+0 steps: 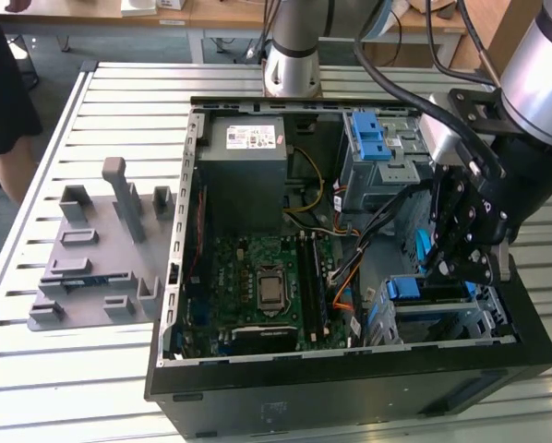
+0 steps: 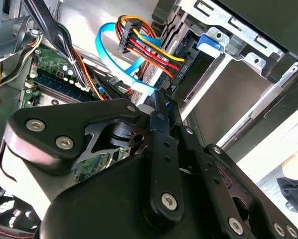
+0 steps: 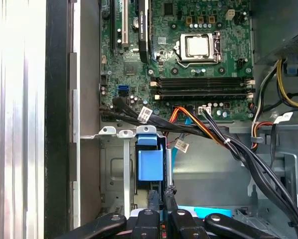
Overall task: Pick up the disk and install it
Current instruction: 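Insert the second disk wire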
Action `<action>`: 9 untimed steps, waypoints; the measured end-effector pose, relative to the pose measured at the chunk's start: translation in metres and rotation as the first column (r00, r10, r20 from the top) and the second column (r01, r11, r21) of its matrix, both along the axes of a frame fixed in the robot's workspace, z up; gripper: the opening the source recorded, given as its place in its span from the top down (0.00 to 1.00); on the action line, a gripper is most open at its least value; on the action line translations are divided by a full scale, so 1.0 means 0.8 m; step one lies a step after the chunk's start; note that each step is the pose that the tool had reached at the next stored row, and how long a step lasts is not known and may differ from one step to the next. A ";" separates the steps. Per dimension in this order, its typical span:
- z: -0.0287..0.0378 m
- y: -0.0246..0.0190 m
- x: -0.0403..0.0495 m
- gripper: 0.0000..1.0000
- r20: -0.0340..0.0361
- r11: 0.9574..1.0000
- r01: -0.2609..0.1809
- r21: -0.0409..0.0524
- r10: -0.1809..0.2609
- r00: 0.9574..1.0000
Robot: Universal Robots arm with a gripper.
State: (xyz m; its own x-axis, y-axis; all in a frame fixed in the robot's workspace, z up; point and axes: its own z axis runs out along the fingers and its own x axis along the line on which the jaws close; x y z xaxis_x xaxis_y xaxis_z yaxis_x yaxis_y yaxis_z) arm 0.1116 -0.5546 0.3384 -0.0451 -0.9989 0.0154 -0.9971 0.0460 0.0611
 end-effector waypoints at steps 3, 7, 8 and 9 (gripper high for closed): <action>-0.0012 0.0000 0.001 0.84 0.000 1.000 0.000 0.000 0.000 1.000; -0.0025 0.0000 0.002 0.84 0.000 1.000 0.000 0.000 0.000 1.000; -0.0028 0.0000 0.002 0.84 0.000 1.000 0.000 0.000 0.000 1.000; -0.0031 0.0000 0.002 0.84 0.000 1.000 0.000 0.000 0.000 1.000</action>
State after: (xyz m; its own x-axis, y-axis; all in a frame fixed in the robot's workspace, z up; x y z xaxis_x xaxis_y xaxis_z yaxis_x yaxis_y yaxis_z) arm 0.1136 -0.5546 0.3359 -0.0451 -0.9989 0.0153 -0.9971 0.0459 0.0611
